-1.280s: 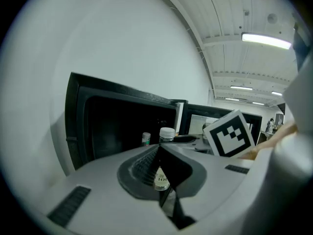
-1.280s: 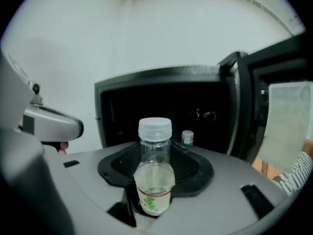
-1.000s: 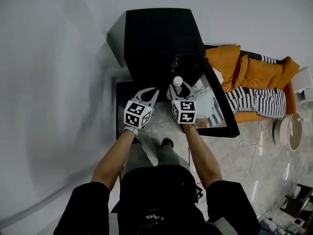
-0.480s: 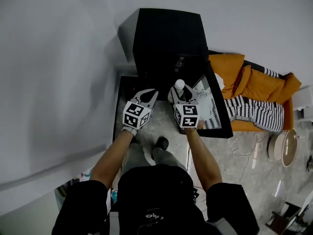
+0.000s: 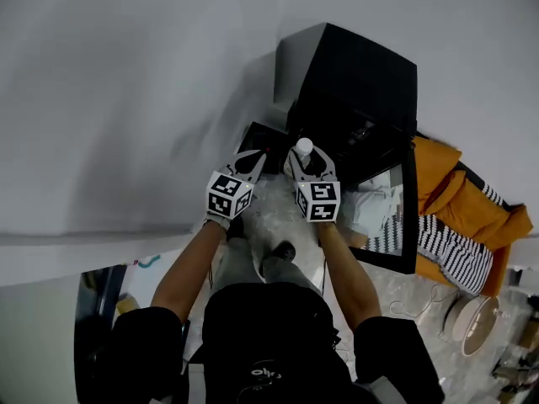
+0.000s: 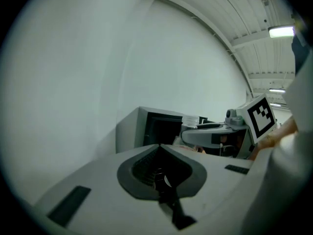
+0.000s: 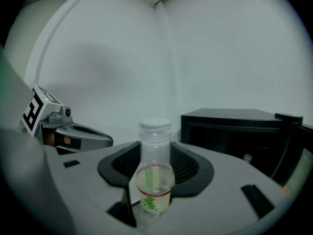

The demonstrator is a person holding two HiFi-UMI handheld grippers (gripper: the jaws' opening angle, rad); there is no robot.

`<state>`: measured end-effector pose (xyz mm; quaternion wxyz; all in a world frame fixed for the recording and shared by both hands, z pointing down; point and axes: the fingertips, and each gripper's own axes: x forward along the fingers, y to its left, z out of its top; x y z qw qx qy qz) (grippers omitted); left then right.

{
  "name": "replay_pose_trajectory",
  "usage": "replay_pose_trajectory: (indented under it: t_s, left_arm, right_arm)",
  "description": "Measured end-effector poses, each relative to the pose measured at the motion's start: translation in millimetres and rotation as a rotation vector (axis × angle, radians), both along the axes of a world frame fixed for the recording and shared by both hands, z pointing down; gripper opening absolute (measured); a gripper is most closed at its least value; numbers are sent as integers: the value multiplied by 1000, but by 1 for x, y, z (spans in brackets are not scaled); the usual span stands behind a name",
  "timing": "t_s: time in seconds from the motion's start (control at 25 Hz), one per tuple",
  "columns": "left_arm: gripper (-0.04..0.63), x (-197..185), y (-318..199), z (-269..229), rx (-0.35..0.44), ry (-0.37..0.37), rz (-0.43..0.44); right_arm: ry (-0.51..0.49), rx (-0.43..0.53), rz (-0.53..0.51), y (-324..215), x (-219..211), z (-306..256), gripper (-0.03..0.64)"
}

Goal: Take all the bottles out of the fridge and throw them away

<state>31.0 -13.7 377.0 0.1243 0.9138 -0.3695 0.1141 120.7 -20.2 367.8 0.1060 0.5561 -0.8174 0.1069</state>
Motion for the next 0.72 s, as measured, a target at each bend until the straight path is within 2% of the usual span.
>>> replay_pose_trajectory:
  t_s: [0.28, 0.72]
  left_arm:
    - [2, -58, -5, 6, -17, 8, -99]
    - [2, -90, -21, 38, -75, 16, -112]
  right_arm:
    - [14, -12, -107, -14, -62, 7, 192]
    - [14, -53, -135, -37, -91, 42, 192]
